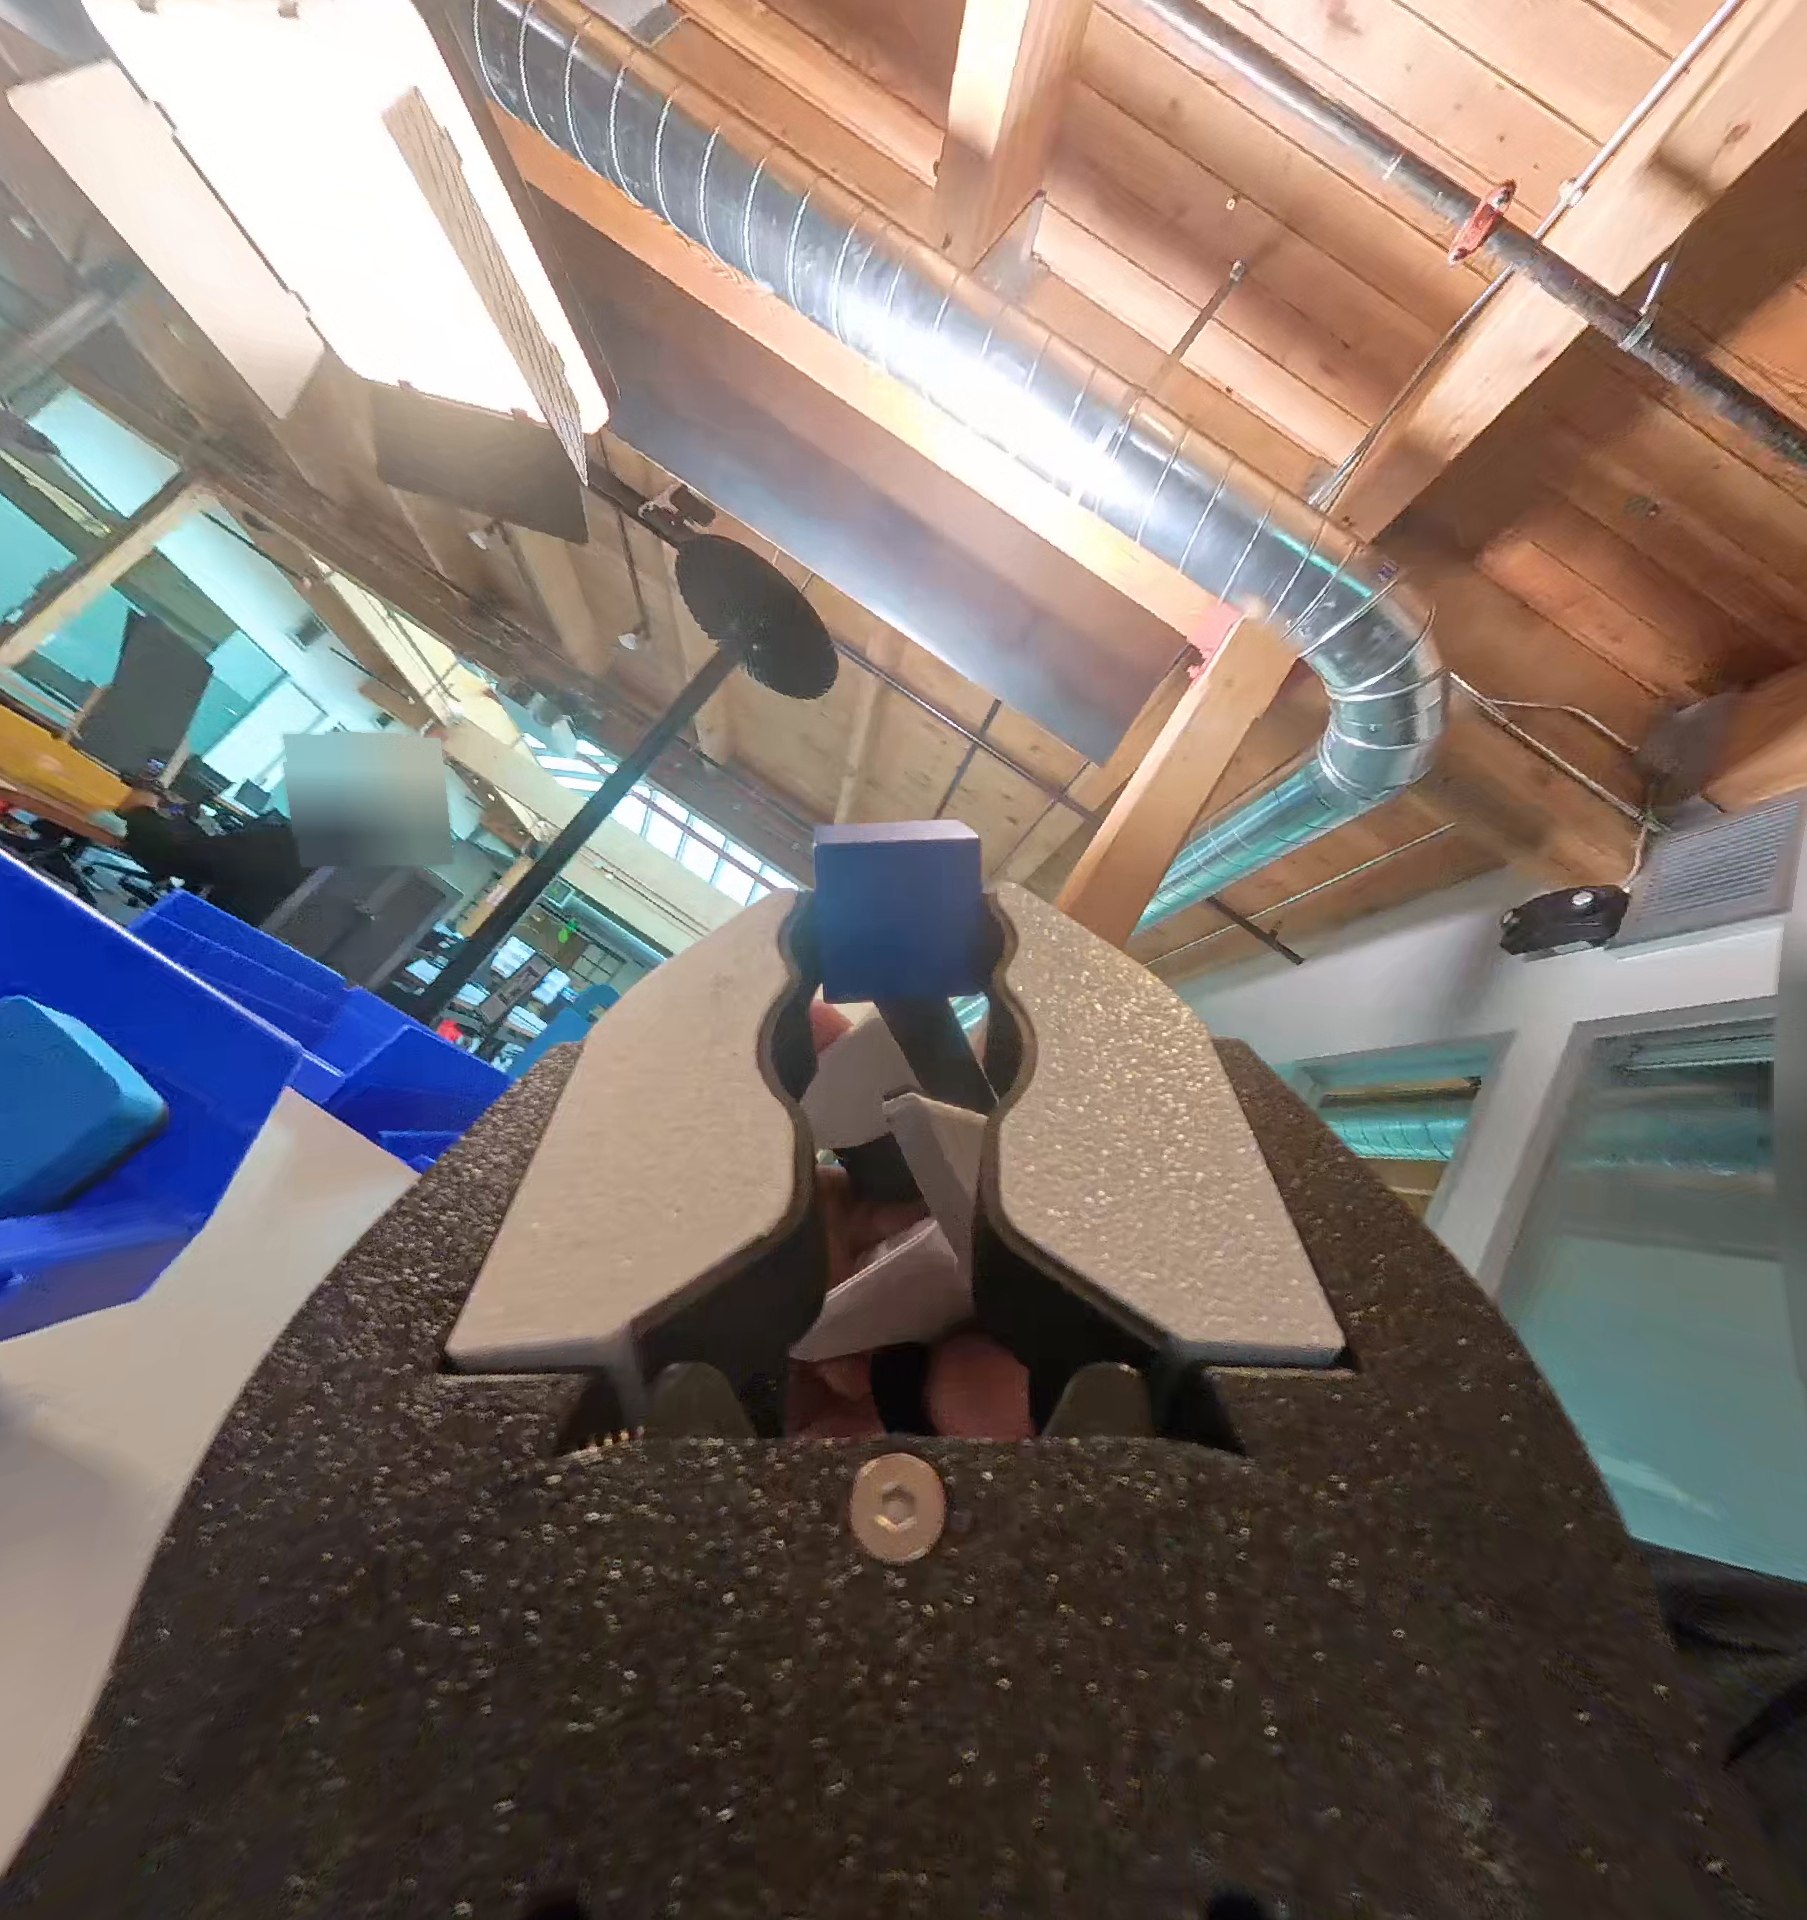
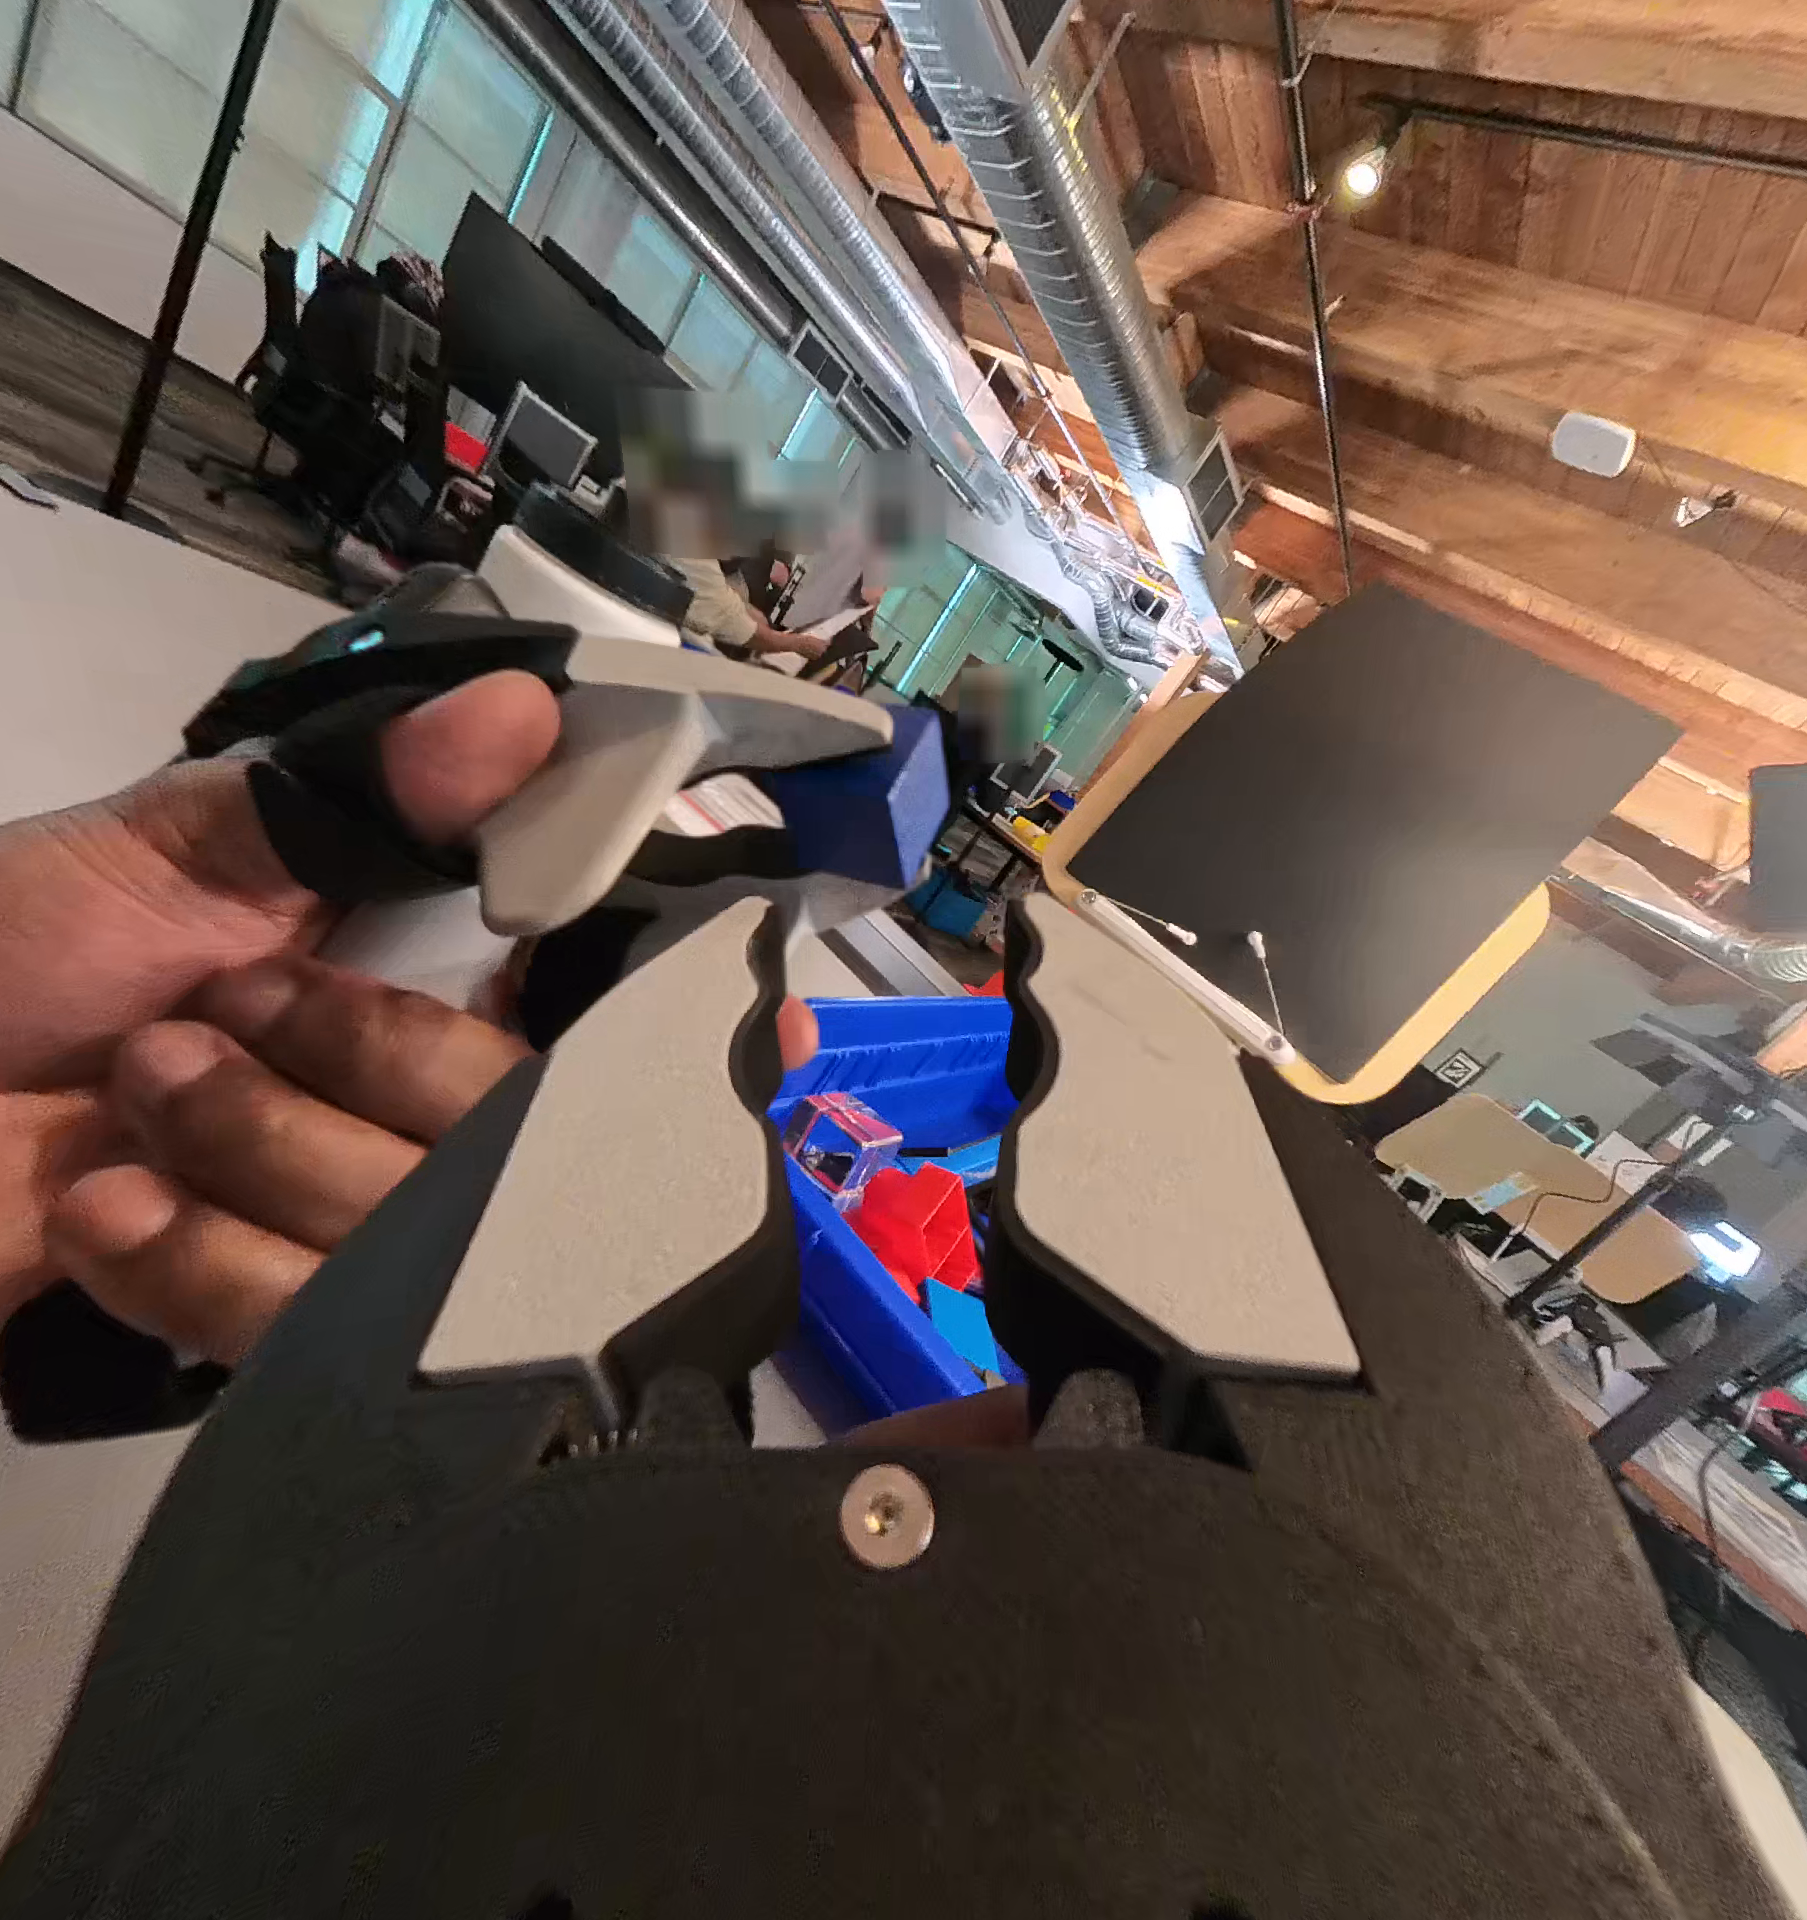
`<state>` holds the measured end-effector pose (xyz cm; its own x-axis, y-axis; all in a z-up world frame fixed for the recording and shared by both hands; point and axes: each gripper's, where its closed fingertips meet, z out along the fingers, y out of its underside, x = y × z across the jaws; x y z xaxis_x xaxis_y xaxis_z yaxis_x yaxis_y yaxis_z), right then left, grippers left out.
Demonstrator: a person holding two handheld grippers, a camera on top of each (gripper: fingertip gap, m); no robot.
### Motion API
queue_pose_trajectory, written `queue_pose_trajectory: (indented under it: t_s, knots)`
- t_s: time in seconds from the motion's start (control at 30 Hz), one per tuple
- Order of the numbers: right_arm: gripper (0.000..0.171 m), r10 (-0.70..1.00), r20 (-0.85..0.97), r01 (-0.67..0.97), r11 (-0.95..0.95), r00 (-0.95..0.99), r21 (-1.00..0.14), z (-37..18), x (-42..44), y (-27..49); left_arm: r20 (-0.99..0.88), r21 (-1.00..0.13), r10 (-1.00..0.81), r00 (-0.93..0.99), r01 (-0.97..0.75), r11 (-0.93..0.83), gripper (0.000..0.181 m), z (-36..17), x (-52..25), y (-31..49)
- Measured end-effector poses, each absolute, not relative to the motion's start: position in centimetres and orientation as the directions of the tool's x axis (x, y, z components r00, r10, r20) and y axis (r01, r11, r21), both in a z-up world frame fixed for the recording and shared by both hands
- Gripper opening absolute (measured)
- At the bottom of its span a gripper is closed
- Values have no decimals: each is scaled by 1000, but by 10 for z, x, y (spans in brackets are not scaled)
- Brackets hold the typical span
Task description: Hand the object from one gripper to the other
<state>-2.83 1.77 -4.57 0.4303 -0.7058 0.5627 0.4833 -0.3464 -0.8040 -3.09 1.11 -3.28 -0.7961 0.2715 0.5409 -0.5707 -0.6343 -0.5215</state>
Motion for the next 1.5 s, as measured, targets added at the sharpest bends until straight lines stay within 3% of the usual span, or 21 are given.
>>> queue_pose_trajectory:
  t_s: [0.3, 0.37, 0.43, 0.57, 0.7, 0.8, 0.9, 1.03, 1.27, 1.43, 1.5]
  knots:
    - [46, -644, 710, 515, -521, 286, -681, -57, -22, 22, 536, -632, 248, -807, -578, -516, 30, -48, -44, -19]
    - [43, -643, 704, 511, -514, 302, -689, -58, -21, 20, 545, -648, 249, -801, -591, -481, 29, -52, -44, -22]
    - [28, -642, 705, 513, -514, 301, -687, -57, -20, 13, 546, -680, 237, -804, -590, -435, 30, -56, -47, -26]
    - [28, -593, 726, 515, -525, 349, -677, -61, -24, 5, 503, -741, 176, -846, -527, -415, 34, -59, -50, -30]
    - [28, -594, 636, 455, -447, 493, -770, -67, -29, -6, 310, -856, -63, -949, -249, -452, 43, -54, -42, -16]
    - [28, -574, 445, 334, -295, 687, -895, -74, -36, -8, -20, -944, -299, -954, 116, -309, 49, -60, -49, -8]
    - [28, -478, 163, 135, -92, 863, -987, -75, -46, -3, -425, -857, -426, -799, 507, -96, 52, -69, -65, -4]
    - [28, -317, -85, -73, 50, 945, -996, -77, -54, 1, -677, -686, -438, -591, 723, 85, 57, -82, -75, -7]
    - [28, -99, -344, -325, 168, 934, -930, -75, -61, 10, -755, -502, -593, -281, 829, 247, 56, -65, -66, 5]
    - [28, -9, -418, -405, 227, 908, -886, -69, -65, 30, -750, -473, -627, -209, 833, 288, 52, -61, -64, 7]
    - [28, 20, -430, -421, 244, 903, -873, -68, -68, 38, -746, -468, -641, -179, 826, 313, 43, -60, -61, 10]
